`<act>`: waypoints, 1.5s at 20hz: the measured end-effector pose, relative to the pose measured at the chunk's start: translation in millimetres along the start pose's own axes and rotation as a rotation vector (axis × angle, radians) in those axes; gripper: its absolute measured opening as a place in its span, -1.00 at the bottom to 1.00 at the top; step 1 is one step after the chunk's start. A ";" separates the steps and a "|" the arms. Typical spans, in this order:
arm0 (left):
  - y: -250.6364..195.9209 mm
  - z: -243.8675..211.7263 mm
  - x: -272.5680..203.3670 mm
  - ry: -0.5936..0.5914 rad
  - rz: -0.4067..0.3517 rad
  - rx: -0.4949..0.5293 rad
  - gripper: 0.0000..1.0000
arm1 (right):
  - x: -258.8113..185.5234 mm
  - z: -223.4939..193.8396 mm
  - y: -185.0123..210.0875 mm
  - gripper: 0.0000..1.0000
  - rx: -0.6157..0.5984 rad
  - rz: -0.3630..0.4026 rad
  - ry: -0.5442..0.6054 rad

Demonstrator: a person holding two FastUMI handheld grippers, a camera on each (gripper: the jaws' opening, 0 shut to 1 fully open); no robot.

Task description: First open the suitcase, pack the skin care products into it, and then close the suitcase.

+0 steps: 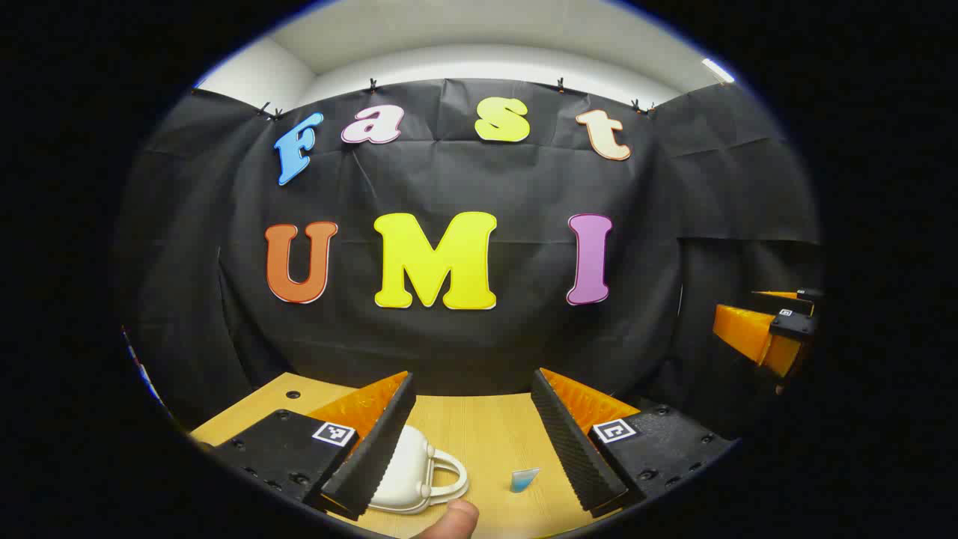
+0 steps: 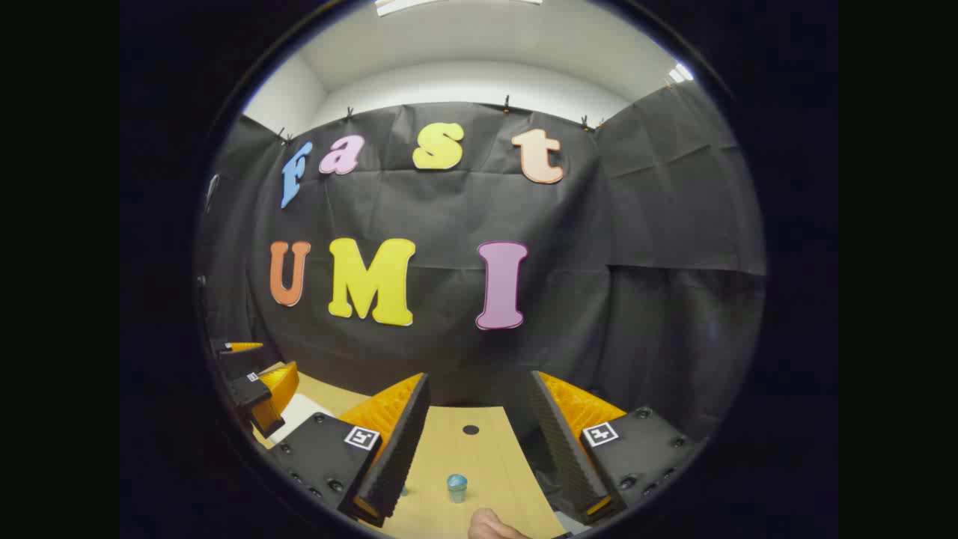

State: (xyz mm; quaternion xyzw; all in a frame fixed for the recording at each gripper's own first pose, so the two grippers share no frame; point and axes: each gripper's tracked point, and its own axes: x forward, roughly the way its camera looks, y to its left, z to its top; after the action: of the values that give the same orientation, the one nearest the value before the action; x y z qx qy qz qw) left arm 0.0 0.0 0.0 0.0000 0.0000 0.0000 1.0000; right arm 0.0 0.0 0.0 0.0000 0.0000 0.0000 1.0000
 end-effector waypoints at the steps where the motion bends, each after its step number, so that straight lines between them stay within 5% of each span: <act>1: 1.0 -1.7 1.7 0.006 0.000 -0.006 0.98 | 1.5 -0.6 1.8 0.56 -0.003 -0.001 0.000; 11: 12.0 -13.3 10.7 0.034 0.027 -0.051 0.99 | 15.4 -4.7 10.8 0.60 -0.042 0.014 0.003; 14: 13.6 -25.7 13.5 0.036 0.043 0.009 0.99 | 17.7 -10.4 10.3 0.56 -0.050 0.018 0.014; 22: 11.1 -121.4 22.7 0.075 0.011 0.290 0.99 | 8.8 -27.8 -24.0 0.59 -0.093 -0.044 0.020; 30: 23.6 -248.2 44.5 0.215 -0.019 0.831 0.95 | 3.6 -57.4 -57.3 0.59 -0.058 -0.066 0.111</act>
State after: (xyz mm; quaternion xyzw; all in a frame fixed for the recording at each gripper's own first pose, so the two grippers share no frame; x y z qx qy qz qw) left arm 44.5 23.6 -248.2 0.4029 0.1040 -0.0090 0.9093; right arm 3.6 -57.3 -57.4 -0.0287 0.0555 -0.0332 0.9975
